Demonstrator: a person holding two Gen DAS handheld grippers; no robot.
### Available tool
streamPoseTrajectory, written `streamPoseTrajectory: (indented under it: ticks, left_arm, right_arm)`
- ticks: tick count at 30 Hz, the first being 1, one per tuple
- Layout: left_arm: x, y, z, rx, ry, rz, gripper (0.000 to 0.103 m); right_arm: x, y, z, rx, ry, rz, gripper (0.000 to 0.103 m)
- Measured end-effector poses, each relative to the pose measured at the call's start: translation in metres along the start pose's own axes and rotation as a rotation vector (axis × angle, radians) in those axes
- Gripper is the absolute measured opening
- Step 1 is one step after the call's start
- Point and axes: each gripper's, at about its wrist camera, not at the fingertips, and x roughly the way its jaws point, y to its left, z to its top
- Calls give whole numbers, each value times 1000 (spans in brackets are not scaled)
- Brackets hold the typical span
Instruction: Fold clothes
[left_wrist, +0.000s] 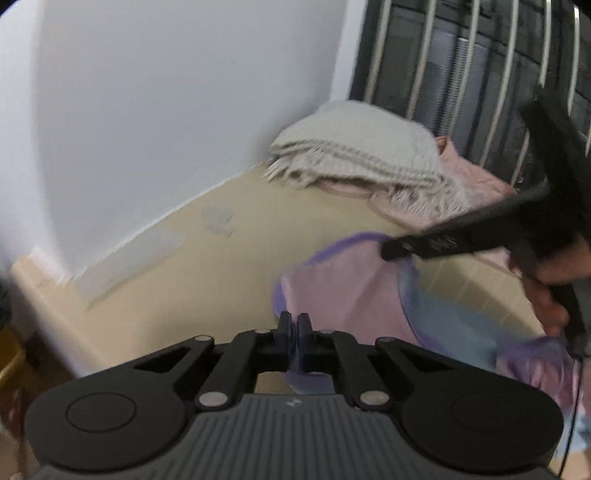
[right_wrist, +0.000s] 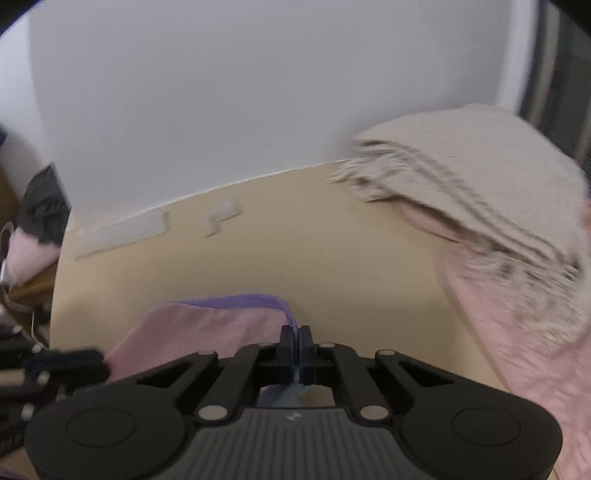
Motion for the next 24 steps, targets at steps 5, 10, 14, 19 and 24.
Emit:
streamPoseTrajectory:
  ticks: [5, 10, 14, 19, 24]
  left_arm:
    - [31, -40, 52, 54, -34, -111, 3]
    - [65, -110, 94, 156, -52, -269, 3]
    - [98, -163, 120, 196, -45, -367, 3]
    - [153, -225, 135, 227, 37, -398, 9]
    - [168, -229, 129, 230, 109, -383, 36]
  right_arm:
    - [-50, -68, -11, 224, -76, -171, 2]
    - [-116, -131, -32, 391, -171, -325, 2]
    - [-150, -171, -51, 475, -190, -463, 2]
    - [-154, -213, -75, 566, -147, -601, 2]
    - [-141, -245, -102, 652, -95, -630, 23]
